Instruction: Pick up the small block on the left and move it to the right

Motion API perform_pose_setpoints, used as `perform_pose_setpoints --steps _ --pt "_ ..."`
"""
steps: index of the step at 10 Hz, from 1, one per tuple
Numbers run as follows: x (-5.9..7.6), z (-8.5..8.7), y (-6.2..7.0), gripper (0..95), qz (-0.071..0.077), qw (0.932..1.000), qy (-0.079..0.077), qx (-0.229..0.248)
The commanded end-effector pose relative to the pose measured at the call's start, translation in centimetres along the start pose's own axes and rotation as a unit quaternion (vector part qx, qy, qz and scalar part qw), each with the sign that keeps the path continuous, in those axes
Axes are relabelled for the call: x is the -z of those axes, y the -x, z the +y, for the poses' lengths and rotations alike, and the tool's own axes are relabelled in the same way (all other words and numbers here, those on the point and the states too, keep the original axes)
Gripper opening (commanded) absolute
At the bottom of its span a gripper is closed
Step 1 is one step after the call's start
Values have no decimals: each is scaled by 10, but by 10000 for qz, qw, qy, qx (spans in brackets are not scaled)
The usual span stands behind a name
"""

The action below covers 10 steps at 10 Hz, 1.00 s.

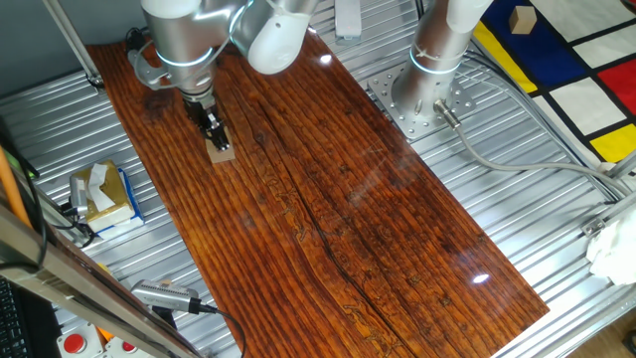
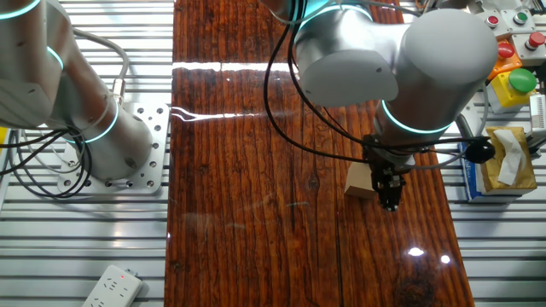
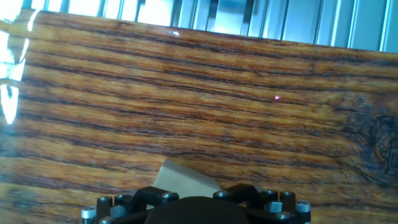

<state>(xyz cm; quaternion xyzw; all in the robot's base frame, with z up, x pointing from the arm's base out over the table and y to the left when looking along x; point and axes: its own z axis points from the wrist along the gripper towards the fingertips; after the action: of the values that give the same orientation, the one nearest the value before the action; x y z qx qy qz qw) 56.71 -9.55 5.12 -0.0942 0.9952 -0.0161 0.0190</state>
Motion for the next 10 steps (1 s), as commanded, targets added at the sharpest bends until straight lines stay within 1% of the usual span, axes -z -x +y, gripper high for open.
perform_pose_setpoints --steps 1,3,5,6,8,9,10 --pt "-2 2 1 950 1 9999 11 -164" --pt "-3 3 -1 950 8 9986 2 -526" --pt "-4 3 0 950 40 9946 11 -1033" --pt "-4 3 0 760 44 9925 19 -1225" --pt "-5 2 0 760 25 9860 142 -1662" --pt "-8 1 0 760 17 9816 254 -1890" --pt "-11 -1 1 760 13 9797 325 -1977"
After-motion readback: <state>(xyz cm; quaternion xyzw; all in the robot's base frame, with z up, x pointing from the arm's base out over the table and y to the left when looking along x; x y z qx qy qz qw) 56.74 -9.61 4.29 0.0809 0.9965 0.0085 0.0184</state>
